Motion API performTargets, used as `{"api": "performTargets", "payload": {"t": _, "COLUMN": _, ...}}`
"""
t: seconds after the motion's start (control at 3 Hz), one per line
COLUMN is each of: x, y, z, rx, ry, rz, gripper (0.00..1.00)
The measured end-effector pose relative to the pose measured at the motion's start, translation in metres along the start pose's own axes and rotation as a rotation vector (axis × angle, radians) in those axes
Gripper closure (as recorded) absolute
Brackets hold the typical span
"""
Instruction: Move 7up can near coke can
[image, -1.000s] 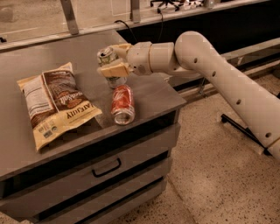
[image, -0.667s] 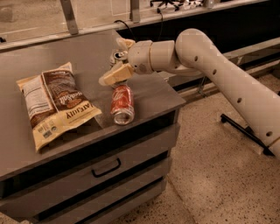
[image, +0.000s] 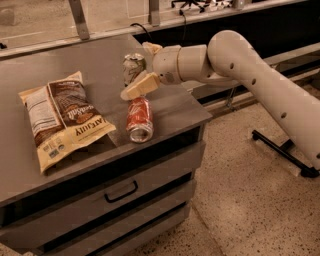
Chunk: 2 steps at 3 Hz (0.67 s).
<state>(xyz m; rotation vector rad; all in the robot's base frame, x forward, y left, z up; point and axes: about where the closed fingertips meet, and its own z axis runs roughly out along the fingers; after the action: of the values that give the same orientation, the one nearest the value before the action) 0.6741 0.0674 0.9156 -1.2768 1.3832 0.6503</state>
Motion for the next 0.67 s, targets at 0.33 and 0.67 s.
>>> {"api": "performTargets", "payload": {"t": 0.33, "x": 0.009, "y": 0.004, "z": -0.026, "rx": 0.022, "ry": 0.004, "rz": 0.02, "gripper": 0.0}}
{"api": "performTargets", "payload": {"t": 0.67, "x": 0.042, "y": 0.007, "z": -0.067, "rx": 0.08, "ry": -0.024, "rz": 0.12, "gripper": 0.0}}
